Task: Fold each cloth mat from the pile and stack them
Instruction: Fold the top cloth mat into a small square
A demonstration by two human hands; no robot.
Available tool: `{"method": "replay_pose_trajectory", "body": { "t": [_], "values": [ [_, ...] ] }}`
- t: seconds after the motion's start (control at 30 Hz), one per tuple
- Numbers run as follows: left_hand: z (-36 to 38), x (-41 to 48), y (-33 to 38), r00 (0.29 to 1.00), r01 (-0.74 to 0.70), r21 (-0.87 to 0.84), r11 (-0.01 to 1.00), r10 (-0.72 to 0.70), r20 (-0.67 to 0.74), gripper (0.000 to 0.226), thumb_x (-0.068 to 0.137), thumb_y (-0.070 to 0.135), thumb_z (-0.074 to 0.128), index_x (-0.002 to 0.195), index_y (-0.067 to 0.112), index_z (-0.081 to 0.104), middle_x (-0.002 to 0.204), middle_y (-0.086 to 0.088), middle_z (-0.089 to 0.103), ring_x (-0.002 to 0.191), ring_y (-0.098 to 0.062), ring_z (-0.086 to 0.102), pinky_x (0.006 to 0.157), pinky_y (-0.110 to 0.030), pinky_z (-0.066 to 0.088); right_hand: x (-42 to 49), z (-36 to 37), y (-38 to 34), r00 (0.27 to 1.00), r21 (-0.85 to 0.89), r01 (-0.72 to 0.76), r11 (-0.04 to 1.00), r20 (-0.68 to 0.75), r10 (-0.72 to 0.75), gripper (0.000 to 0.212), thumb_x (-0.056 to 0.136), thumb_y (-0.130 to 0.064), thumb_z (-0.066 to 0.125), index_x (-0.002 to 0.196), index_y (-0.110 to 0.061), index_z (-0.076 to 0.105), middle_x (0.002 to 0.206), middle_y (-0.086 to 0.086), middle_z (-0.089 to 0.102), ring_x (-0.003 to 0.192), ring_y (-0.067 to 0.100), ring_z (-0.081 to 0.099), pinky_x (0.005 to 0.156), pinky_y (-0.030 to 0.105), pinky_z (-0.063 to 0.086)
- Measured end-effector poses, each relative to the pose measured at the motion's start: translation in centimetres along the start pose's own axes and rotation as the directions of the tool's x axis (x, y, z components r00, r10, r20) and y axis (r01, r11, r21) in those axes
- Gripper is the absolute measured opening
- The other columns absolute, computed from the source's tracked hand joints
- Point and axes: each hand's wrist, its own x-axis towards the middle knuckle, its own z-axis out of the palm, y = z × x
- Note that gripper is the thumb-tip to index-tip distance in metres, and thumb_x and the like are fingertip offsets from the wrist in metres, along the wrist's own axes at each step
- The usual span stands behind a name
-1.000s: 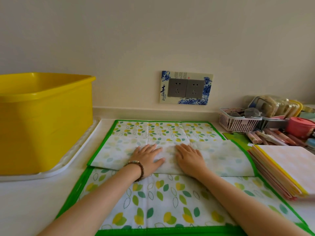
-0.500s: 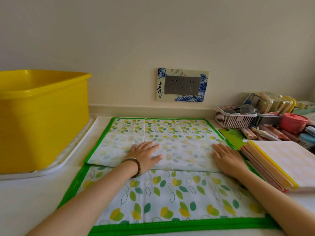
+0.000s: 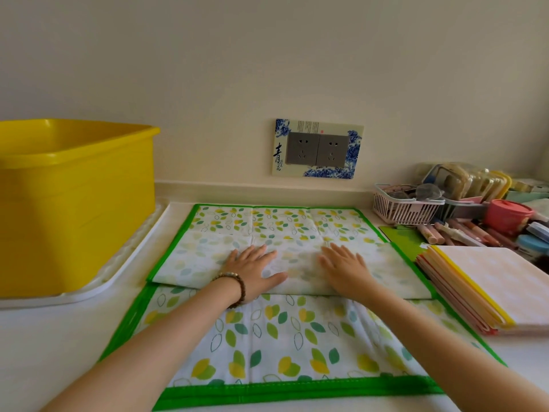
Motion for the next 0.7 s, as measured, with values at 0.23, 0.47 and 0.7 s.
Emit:
{"method": "replay_pose_trajectory", "body": {
  "t": [0.23,0.47,0.7],
  "values": [
    [-0.1,-0.1,0.0,1.000,-0.003,0.001,1.000,0.003,-0.001,0.069,0.090,0.067,0.017,0.149,0.034,0.006,0.158,0.008,-0.004,0.145,-0.015,-0.005,0.118,-0.045,-0.002,1.0,2.7,-2.6,0.999,-0.015,0.043,0.999,0.004,-0.043,0.052,0.101,-0.040,0.013,0.151,-0.026,0.013,0.160,-0.002,0.005,0.147,0.016,0.002,0.118,0.039,-0.001],
    [-0.2,-0.2,-0.6,0.999,-0.043,-0.008,0.999,0.044,0.018,0.069,0.088,0.070,0.019,0.148,0.039,0.005,0.158,0.008,-0.007,0.145,-0.014,-0.008,0.117,-0.045,-0.005,1.0,2.7,-2.5,1.000,-0.080,0.018,0.997,0.026,-0.016,0.053,0.099,-0.047,0.013,0.150,-0.032,0.008,0.159,-0.005,0.000,0.147,0.020,-0.003,0.117,0.047,-0.002],
    [-0.5,-2.2,-5.1,0.997,-0.064,-0.032,0.997,0.065,0.036,0.100,0.053,0.094,0.002,0.144,0.051,0.001,0.157,0.016,-0.007,0.145,-0.012,-0.008,0.116,-0.048,-0.007,1.1,2.7,-2.3,0.999,-0.090,0.014,0.996,0.031,-0.011,0.054,0.099,-0.049,0.013,0.150,-0.034,0.008,0.159,-0.006,-0.001,0.147,0.020,-0.005,0.117,0.050,-0.002]
  ]
}}
